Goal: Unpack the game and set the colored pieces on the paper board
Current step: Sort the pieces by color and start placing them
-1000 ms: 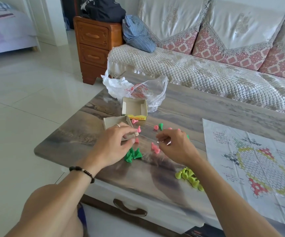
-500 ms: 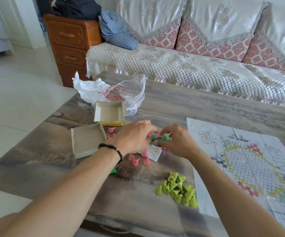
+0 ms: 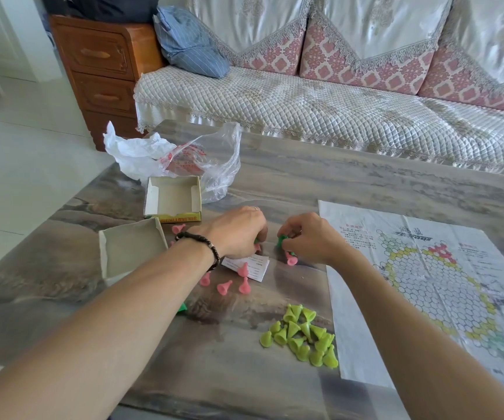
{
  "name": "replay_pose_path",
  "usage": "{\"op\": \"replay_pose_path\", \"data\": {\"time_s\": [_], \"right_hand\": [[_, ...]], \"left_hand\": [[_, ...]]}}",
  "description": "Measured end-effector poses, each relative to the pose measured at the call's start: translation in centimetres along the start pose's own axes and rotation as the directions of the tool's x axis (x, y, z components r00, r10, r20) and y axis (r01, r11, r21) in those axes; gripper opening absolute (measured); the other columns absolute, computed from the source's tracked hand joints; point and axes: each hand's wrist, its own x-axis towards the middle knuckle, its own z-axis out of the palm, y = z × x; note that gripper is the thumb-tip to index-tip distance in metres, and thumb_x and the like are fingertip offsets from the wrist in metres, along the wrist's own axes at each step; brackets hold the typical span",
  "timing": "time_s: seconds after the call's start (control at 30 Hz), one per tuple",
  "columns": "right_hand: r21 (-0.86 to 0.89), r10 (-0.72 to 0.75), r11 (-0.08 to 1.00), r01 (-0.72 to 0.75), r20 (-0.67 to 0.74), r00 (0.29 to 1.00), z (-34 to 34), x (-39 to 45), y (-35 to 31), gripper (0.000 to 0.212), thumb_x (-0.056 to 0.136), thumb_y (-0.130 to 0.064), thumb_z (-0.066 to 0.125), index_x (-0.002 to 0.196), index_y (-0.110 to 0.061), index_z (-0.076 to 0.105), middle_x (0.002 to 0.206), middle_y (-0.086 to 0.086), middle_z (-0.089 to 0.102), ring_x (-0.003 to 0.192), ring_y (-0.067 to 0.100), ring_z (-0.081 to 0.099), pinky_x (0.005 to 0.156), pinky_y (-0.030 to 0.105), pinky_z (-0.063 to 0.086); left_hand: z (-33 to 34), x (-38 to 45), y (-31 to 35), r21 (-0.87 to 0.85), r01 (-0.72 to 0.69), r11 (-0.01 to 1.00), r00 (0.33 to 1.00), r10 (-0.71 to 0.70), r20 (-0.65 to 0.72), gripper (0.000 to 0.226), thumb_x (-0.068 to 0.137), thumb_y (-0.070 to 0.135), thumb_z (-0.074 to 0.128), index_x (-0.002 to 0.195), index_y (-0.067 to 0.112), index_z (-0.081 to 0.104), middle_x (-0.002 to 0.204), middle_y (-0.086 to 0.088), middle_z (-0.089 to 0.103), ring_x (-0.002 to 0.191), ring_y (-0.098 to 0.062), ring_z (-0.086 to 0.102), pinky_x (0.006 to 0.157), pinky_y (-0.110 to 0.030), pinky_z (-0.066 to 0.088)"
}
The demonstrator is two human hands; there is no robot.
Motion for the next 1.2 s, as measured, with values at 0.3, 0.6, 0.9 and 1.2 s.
{"op": "replay_pose_path", "data": {"time_s": [0.3, 0.6, 0.9, 1.2], "right_hand": [[0.045, 0.005, 0.999, -0.002, -0.065, 0.998, 0.0, 0.1, 0.7, 0.014, 0.074, -0.009, 0.07, 0.085, -0.018, 0.072, 0.084, -0.001, 0.068, 0.076, 0.013, 0.06, 0.057, 0.016, 0.042], [-0.017, -0.074, 0.997, 0.073, -0.113, 0.991, 0.8, -1.3, 0.9, 0.017, 0.075, -0.007, 0.071, 0.082, -0.021, 0.066, 0.074, -0.011, 0.059, 0.066, 0.005, 0.055, 0.052, 0.009, 0.036], [0.103, -0.084, 0.989, 0.103, -0.167, 0.982, 0.5, -2.8, -0.5, 0.017, 0.075, -0.001, 0.068, 0.086, -0.013, 0.071, 0.066, -0.012, 0.058, 0.058, 0.0, 0.053, 0.048, 0.004, 0.038], [0.157, -0.275, 0.948, 0.276, -0.029, 0.961, 3.3, -6.3, -6.9, 0.019, 0.072, -0.001, 0.069, 0.086, -0.012, 0.073, 0.073, -0.004, 0.067, 0.062, 0.005, 0.062, 0.057, 0.017, 0.047]], "left_hand": [[-0.3, -1.2, -0.3, -0.098, 0.047, 0.994, 0.997, -0.052, -0.05, 0.013, 0.081, 0.007, 0.072, 0.091, 0.015, 0.074, 0.109, -0.001, 0.069, 0.099, -0.017, 0.062, 0.082, -0.031, 0.051], [0.0, -2.1, -1.0, -0.284, 0.085, 0.955, 0.976, -0.138, -0.171, 0.01, 0.075, 0.015, 0.08, 0.083, 0.019, 0.075, 0.092, 0.004, 0.071, 0.081, -0.009, 0.063, 0.072, -0.024, 0.05], [-0.5, -4.2, -1.3, -0.442, 0.078, 0.894, 0.953, -0.197, -0.23, 0.007, 0.076, 0.018, 0.08, 0.079, 0.021, 0.075, 0.076, 0.014, 0.067, 0.071, 0.001, 0.06, 0.065, -0.014, 0.045], [-0.7, -13.1, -2.0, -0.497, 0.086, 0.863, 0.873, -0.305, -0.38, 0.01, 0.074, 0.014, 0.081, 0.077, 0.02, 0.074, 0.072, 0.014, 0.066, 0.062, 0.004, 0.058, 0.061, -0.005, 0.039]]}}
